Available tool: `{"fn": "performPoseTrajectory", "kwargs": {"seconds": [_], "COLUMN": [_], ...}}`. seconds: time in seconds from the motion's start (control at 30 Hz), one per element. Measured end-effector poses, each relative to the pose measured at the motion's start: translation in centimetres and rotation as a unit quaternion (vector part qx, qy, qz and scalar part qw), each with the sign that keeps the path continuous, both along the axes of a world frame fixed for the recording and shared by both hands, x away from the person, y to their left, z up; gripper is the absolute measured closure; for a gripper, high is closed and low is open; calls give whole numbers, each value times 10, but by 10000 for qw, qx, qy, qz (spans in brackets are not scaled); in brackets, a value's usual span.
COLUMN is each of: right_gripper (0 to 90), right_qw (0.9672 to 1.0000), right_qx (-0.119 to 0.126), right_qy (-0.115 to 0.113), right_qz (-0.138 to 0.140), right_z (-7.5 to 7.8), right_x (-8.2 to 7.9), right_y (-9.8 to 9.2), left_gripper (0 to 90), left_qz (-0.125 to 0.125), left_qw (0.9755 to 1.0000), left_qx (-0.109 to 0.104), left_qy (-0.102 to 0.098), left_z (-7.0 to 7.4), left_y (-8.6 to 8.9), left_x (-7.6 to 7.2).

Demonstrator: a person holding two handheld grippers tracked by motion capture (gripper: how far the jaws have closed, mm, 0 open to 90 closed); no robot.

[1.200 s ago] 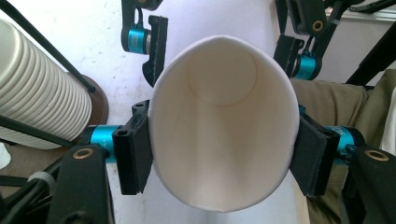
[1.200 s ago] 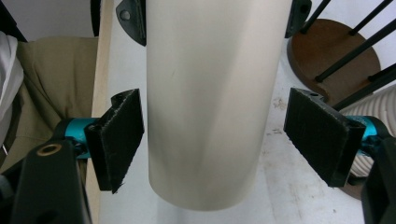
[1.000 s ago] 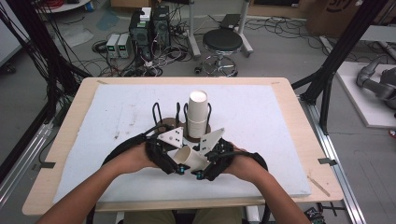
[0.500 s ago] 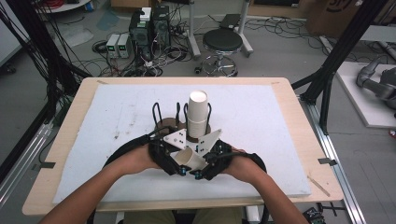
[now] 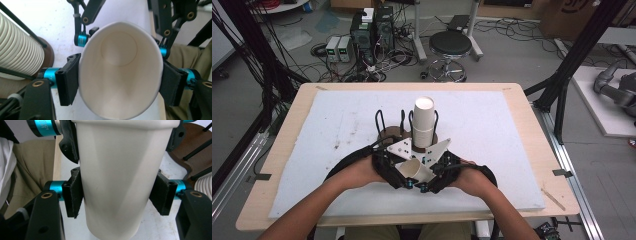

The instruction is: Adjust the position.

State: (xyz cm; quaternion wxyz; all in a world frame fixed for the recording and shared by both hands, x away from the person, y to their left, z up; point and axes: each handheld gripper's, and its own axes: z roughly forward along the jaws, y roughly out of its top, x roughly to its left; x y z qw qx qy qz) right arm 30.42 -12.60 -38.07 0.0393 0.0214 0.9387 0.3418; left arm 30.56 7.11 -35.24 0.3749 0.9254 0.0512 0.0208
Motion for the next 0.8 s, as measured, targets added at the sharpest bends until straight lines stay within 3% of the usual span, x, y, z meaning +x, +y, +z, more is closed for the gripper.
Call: {"fn": "performPoseTrajectory", "kwargs": {"seconds": [0.17,0.27,0.37,0.47,0.67,0.7,0.73,0.8], "right_gripper": [364,364,363,362,354,353,352,350], "right_qw": [9997,9989,9973,9955,9888,9880,9860,9829], "right_qx": [181,381,584,763,1287,1334,1432,1567], "right_qy": [128,228,354,390,299,246,202,139], "right_qz": [-59,-131,-265,-409,-688,-739,-832,-957], "right_z": [-2,-5,-9,-13,-24,-25,-27,-29], "right_x": [1,2,3,3,2,2,2,2], "right_y": [-4,-11,-19,-28,-51,-54,-59,-66], "left_gripper": [193,192,181,179,179,179,179,179], "left_qz": [189,329,519,708,1330,1474,1576,1801], "left_qw": [9979,9933,9848,9772,9547,9496,9475,9405], "left_qx": [-598,-1091,-1647,-2000,-2658,-2761,-2774,-2869], "left_qy": [171,194,209,123,-129,-156,-211,-269], "left_z": [2,3,3,2,-10,-14,-18,-25], "left_y": [6,14,24,33,59,64,69,76], "left_x": [0,-1,-3,-4,-7,-7,-7,-8]}}
